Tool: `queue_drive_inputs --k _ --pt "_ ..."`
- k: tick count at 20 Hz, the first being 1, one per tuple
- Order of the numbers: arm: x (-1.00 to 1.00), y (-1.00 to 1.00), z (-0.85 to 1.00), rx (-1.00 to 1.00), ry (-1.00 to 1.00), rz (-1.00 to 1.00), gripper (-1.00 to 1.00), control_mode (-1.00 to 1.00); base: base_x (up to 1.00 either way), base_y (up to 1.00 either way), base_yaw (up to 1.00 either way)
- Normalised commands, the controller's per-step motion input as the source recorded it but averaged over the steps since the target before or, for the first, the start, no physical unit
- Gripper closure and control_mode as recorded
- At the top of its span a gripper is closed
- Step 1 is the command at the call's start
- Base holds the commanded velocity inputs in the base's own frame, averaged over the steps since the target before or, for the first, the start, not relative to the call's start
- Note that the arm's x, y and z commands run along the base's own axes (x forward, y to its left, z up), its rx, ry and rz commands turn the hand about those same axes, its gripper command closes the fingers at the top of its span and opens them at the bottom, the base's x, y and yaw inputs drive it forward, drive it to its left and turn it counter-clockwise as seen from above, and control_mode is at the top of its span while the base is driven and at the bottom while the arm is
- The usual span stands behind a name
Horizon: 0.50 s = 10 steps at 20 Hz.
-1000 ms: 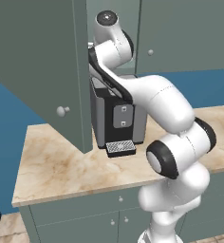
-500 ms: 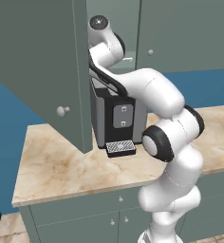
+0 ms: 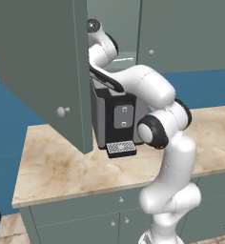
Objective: Open the cabinet and move the ladle to the pot. Then close the cabinet.
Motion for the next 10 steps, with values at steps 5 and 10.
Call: queue_drive_inputs --k 5,10 --pt "0.21 0.00 -0.16 -0.03 0.00 -0.01 1.00 -1.00 0.00 0.00 0.00" --pt "0.00 0.00 -0.24 0.00 0.03 -0.03 1.00 -1.00 0.00 0.00 0.00"
